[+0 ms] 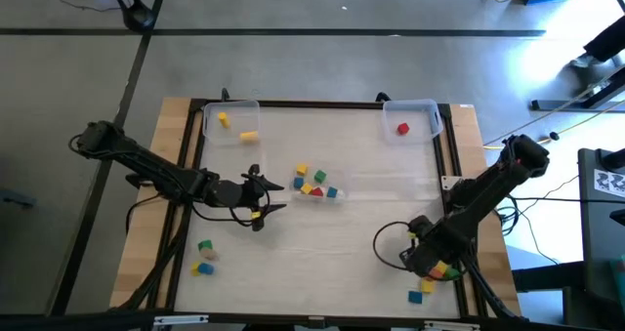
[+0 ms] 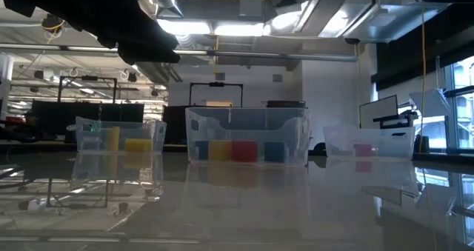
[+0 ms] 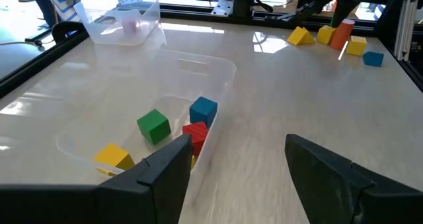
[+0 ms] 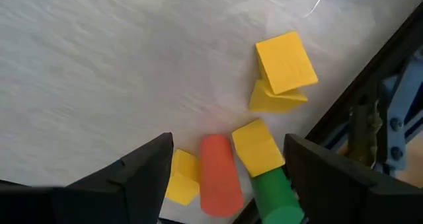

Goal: Sort blocks by size
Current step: Put the yellow square block into the bottom transparent bin

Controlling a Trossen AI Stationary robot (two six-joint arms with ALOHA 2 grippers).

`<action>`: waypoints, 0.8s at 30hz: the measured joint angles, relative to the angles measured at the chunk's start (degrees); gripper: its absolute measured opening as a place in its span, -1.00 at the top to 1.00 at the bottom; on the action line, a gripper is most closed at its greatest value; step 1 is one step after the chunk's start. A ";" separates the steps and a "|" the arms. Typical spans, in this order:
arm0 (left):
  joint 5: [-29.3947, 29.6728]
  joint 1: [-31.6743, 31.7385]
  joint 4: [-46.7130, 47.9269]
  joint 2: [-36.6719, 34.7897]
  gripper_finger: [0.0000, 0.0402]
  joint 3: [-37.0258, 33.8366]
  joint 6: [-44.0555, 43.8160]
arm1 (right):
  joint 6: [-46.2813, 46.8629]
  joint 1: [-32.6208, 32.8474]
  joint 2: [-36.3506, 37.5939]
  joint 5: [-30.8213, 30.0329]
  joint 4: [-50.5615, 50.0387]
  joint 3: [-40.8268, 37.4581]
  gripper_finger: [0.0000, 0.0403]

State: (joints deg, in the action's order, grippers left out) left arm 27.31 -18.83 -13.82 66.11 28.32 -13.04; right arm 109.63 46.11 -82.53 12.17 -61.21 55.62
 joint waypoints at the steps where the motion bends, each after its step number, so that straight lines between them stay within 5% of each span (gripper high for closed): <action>1: -0.02 0.00 0.01 0.00 -0.14 0.00 0.00 | 1.12 0.01 0.13 -0.16 0.02 -0.01 -0.43; 24: -0.02 0.00 -0.05 0.00 -0.14 0.00 0.15 | 14.66 0.46 -1.62 3.37 2.33 -0.03 -0.43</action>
State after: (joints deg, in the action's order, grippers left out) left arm 27.29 -18.83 -13.87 66.11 28.32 -12.88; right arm 124.30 46.56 -84.15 15.53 -58.88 55.59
